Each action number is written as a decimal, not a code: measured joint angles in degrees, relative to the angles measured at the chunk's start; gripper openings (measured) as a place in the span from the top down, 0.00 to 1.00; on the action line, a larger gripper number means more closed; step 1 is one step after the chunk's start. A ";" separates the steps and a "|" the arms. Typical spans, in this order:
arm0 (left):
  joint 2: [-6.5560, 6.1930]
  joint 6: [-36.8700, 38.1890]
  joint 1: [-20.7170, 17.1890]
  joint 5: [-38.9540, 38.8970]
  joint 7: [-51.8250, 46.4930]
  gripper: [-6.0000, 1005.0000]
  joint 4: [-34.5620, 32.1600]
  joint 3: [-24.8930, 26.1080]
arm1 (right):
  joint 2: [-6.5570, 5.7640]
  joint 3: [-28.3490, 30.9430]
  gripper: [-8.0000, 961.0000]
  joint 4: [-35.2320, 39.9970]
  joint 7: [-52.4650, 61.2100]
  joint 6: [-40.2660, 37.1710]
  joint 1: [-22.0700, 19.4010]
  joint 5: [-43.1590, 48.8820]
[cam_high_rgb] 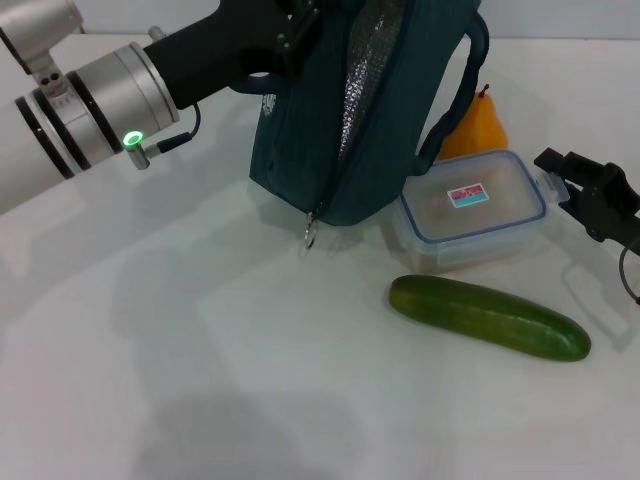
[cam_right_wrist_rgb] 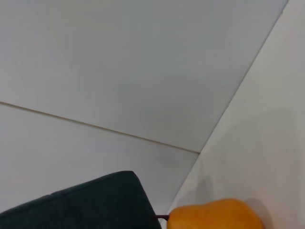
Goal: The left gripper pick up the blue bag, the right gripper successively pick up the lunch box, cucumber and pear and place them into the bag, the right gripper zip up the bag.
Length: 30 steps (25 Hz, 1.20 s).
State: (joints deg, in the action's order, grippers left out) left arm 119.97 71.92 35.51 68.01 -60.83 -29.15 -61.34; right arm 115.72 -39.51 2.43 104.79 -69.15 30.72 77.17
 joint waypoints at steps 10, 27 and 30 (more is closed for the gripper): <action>0.00 0.14 0.22 0.14 0.55 0.95 0.33 -0.02 | -0.33 -1.32 0.84 -0.35 2.41 3.98 0.28 1.07; 0.01 0.41 0.06 0.06 0.54 0.95 0.41 -0.09 | -0.13 -0.78 0.91 2.05 -0.17 -0.56 -1.69 0.80; 0.06 0.41 0.11 0.03 0.54 0.95 0.42 -0.10 | -0.24 -0.76 0.93 3.05 -0.24 -0.94 -2.19 0.79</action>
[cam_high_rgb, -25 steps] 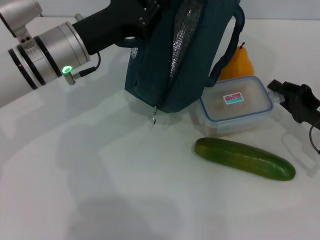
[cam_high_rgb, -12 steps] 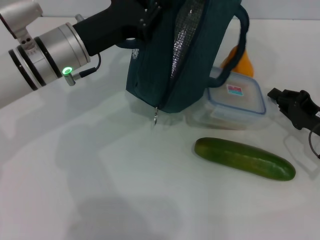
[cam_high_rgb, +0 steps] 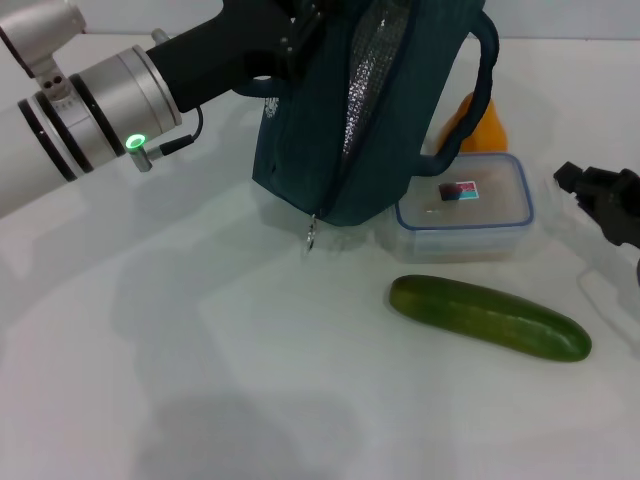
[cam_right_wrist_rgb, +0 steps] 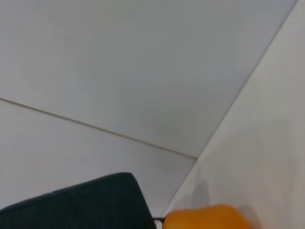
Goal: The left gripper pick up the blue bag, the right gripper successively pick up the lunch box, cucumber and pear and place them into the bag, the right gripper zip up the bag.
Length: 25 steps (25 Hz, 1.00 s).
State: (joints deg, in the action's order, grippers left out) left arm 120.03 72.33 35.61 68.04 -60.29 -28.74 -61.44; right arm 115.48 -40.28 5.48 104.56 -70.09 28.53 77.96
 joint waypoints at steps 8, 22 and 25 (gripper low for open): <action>0.03 -0.37 0.00 -0.01 0.00 0.95 0.00 0.05 | -0.13 0.00 0.93 2.95 -1.19 -0.29 -2.04 -0.07; -0.04 -0.53 0.43 0.39 0.00 0.95 0.00 0.00 | -0.14 -0.60 0.81 2.76 -0.75 -1.82 -2.47 0.22; -0.06 -0.53 0.56 0.49 0.00 0.95 0.00 0.00 | -0.02 -0.74 0.65 1.85 -0.08 -1.17 -2.04 0.31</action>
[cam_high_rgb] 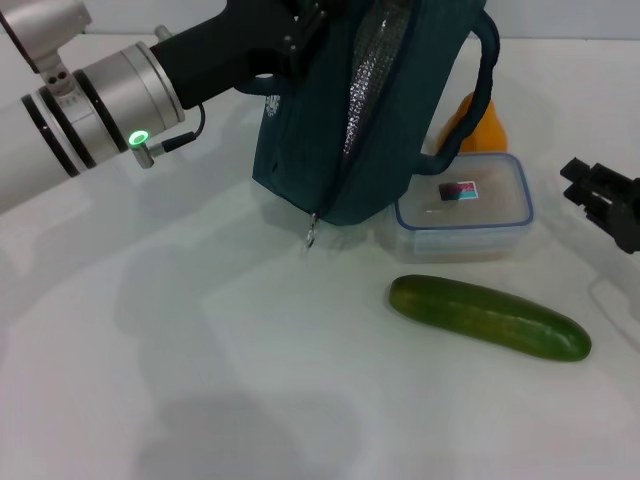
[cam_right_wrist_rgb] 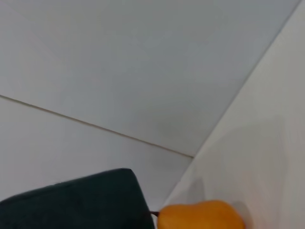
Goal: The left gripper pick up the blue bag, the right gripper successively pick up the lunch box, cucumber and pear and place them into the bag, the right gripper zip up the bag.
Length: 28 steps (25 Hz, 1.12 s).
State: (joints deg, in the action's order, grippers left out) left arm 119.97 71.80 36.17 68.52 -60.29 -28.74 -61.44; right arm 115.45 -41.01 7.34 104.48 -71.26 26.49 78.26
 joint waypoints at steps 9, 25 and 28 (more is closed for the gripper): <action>-0.01 0.02 0.36 -0.14 0.00 0.95 -0.03 -1.07 | 0.05 -1.72 0.57 -3.90 1.26 2.81 3.46 0.15; 0.00 0.02 0.45 -0.39 0.75 0.95 -0.01 -1.40 | 0.04 -3.02 0.58 -3.59 3.25 0.90 4.75 0.20; 0.00 0.01 0.59 -0.40 0.76 0.95 0.00 -1.40 | -0.01 -3.02 0.59 -3.57 3.19 0.92 4.67 0.15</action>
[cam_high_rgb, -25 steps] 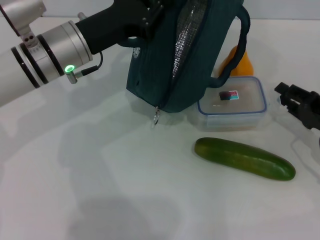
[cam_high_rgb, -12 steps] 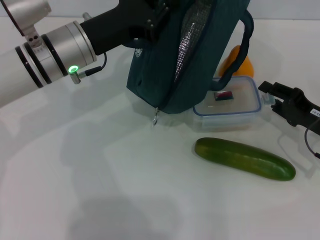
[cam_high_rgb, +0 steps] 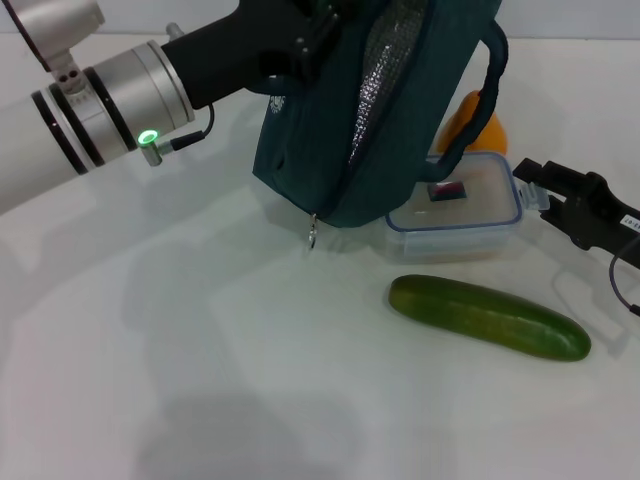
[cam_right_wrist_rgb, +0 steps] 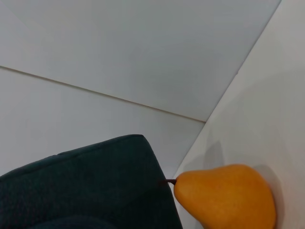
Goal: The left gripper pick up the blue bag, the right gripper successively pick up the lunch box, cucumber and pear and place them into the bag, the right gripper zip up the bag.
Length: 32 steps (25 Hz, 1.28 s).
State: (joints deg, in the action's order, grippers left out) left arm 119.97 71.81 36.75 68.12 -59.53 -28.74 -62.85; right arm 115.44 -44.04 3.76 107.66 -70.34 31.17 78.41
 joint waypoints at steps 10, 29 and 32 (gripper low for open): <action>0.00 -0.01 0.52 -0.01 0.03 0.95 0.01 0.02 | -0.13 0.01 0.60 0.94 0.18 1.29 0.83 0.03; 0.00 -0.16 0.66 -0.01 0.69 0.95 0.00 0.00 | 0.54 -1.61 0.72 1.42 -4.64 2.88 0.45 -0.71; 0.00 -0.23 0.55 -0.01 0.70 0.95 0.00 0.00 | 0.63 -1.29 0.73 1.34 -6.23 2.32 0.01 -1.38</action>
State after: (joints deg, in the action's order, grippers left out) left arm 119.97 71.58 37.31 68.11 -58.83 -28.74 -62.84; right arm 116.07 -45.33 5.10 101.44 -68.02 31.18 77.03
